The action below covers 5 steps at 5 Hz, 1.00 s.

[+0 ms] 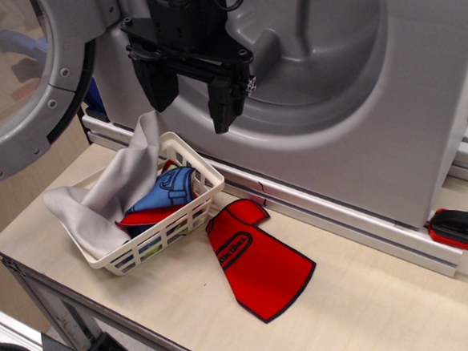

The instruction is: Put clothes in laundry machine

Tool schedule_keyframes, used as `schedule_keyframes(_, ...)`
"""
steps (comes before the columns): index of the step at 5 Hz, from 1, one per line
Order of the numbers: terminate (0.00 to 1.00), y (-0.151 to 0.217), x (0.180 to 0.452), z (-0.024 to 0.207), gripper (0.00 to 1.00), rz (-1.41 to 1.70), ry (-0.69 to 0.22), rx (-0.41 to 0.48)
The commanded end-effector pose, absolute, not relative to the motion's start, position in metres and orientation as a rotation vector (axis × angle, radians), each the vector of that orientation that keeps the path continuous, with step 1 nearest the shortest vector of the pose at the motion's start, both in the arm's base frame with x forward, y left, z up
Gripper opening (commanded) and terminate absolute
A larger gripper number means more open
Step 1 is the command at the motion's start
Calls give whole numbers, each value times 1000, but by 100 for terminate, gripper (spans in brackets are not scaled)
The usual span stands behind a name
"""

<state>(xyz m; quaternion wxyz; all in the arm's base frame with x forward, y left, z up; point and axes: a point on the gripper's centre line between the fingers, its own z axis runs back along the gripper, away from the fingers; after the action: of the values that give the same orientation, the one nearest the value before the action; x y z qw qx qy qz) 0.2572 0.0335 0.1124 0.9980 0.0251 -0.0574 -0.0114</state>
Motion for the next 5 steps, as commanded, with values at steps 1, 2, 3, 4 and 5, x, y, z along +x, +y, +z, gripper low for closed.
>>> schedule_keyframes(1, 0, 33, 257, 112, 100, -23, -115, 50)
schedule_keyframes(2, 0, 71, 264, 115, 100, 137, -143, 35)
schedule_keyframes(3, 0, 104, 265, 113, 100, 274, -187, 58)
schedule_keyframes(4, 0, 135, 260, 95, 100, 468, -191, 65)
schedule_keyframes(5, 0, 152, 256, 68, 100, 566, -173, 107)
